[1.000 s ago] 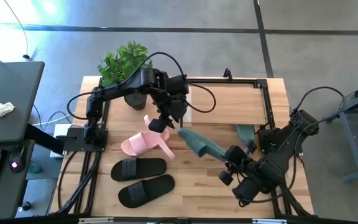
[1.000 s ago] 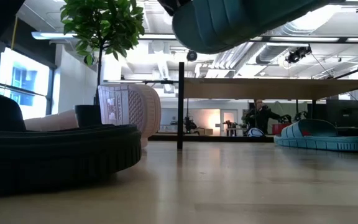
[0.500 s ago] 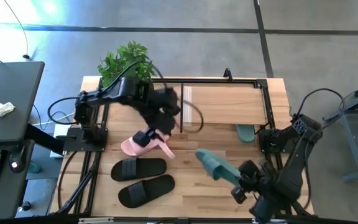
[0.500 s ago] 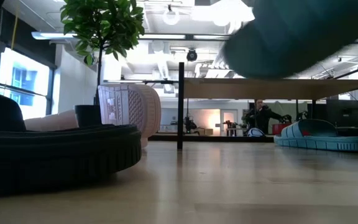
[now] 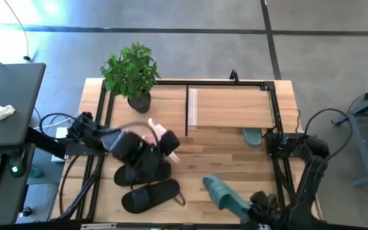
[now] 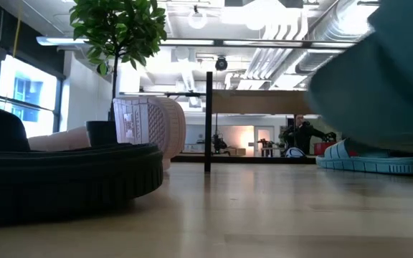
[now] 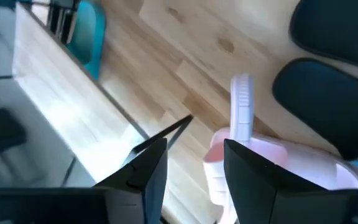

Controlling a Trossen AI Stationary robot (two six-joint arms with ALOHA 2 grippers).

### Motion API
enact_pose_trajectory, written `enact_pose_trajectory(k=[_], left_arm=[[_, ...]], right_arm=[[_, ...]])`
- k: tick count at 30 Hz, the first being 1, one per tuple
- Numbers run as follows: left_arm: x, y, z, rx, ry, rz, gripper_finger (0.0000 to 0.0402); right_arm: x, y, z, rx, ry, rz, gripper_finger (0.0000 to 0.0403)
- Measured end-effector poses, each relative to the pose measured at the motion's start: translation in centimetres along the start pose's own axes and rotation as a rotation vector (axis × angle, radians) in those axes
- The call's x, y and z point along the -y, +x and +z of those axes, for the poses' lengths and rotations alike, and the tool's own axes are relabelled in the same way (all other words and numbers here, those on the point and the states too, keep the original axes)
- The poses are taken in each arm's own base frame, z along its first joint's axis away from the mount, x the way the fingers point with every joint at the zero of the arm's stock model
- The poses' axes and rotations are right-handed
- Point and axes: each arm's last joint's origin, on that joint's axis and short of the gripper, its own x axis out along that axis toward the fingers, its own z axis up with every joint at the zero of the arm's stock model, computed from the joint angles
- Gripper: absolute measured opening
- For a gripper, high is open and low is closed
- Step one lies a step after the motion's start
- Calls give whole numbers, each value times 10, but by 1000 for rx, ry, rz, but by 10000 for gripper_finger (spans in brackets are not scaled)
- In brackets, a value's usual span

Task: Pick and place slides into the shelf
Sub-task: Put the green slide under the shelf

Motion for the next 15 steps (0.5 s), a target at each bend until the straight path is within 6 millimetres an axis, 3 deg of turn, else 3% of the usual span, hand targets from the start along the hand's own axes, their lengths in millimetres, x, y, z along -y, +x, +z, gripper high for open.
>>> enact_pose_trajectory(k=[7,12,15], left_arm=[[77,33,25,-205,92,217,140],[136,51,24,-293,163,512,140],[161,58,20,-276,170,667,140]], right_arm=[[-14,29,3,168,-2,41,35],[-20,24,23,242,5,93,35],[-25,20,42,300,11,128,35]])
